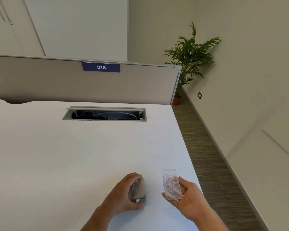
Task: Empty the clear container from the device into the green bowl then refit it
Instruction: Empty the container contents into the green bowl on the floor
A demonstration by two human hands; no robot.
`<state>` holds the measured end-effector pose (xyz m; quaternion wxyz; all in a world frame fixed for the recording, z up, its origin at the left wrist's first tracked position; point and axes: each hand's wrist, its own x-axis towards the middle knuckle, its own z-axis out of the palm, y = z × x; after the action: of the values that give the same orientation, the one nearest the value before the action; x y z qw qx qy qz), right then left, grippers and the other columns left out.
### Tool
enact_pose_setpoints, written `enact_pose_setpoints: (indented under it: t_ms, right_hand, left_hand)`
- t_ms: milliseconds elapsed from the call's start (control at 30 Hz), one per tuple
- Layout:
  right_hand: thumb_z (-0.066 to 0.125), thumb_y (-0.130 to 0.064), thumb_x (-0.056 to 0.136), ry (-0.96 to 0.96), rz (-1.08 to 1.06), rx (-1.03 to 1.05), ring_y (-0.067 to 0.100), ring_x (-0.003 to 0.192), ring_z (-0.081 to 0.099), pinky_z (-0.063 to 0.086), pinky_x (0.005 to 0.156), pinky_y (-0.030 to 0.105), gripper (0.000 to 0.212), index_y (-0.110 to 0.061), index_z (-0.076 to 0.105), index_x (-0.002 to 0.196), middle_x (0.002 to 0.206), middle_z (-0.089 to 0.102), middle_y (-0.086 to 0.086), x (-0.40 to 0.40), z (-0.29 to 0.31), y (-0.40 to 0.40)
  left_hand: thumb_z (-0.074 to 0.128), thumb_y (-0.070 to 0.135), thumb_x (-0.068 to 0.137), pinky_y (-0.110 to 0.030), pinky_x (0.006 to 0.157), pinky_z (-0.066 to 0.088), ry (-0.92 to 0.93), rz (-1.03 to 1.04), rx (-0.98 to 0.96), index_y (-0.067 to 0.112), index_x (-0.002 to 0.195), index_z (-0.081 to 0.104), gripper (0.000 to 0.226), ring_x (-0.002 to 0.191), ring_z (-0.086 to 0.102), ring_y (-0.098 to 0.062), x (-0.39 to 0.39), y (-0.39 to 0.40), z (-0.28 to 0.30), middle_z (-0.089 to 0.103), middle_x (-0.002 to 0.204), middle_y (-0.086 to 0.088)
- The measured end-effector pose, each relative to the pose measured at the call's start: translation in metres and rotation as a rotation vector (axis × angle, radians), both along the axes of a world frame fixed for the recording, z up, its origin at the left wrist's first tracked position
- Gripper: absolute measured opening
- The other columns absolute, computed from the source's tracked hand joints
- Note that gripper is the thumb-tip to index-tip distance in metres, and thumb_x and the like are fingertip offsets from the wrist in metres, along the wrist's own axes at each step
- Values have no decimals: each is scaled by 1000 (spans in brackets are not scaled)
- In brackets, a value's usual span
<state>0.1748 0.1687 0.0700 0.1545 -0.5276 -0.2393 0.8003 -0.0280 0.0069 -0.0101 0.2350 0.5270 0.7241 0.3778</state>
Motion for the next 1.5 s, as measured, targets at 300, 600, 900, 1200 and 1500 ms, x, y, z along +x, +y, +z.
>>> enact_pose_setpoints:
  t_ms: [300, 600, 900, 1200, 1500]
  right_hand:
    - [60, -21, 97, 50, 3, -33, 42, 102, 69, 64, 70, 56, 32, 5, 73, 109, 121, 72, 29, 2, 5, -6]
    - [62, -21, 97, 106, -19, -11, 39, 89, 74, 65, 72, 53, 34, 7, 72, 113, 120, 73, 29, 14, 15, -10]
    - [63, -27, 95, 150, -53, 71, 39, 105, 74, 63, 81, 50, 31, -2, 82, 98, 117, 76, 22, 31, 29, -14]
    - [58, -32, 98, 125, -178, 84, 37, 92, 77, 61, 55, 35, 36, -6, 81, 105, 115, 78, 17, 69, 33, -16]
    - [57, -33, 97, 147, -345, 64, 34, 95, 78, 63, 67, 40, 36, -9, 83, 92, 112, 79, 18, 122, 17, 1]
  left_hand:
    - [93, 68, 40, -13, 107, 37, -47, -15, -62, 61, 133, 30, 112, 127, 41, 13, 1, 1, 1, 41, 141, 34]
    - [87, 76, 46, -23, 113, 34, -26, 10, -1, 60, 143, 14, 122, 137, 29, 12, 11, 8, 28, 28, 154, 26]
    - [85, 72, 53, 2, 105, 17, -28, -161, 138, 57, 142, 7, 119, 139, 20, 14, 81, 62, 82, 16, 156, 31]
    - [90, 62, 58, 3, 101, 28, -94, -288, 182, 58, 142, 12, 114, 130, 34, 20, 114, 89, 78, 27, 146, 39]
    - [84, 60, 69, -4, 106, 31, -98, -430, 193, 50, 150, 10, 110, 140, 33, 7, 167, 123, 70, 25, 154, 36]
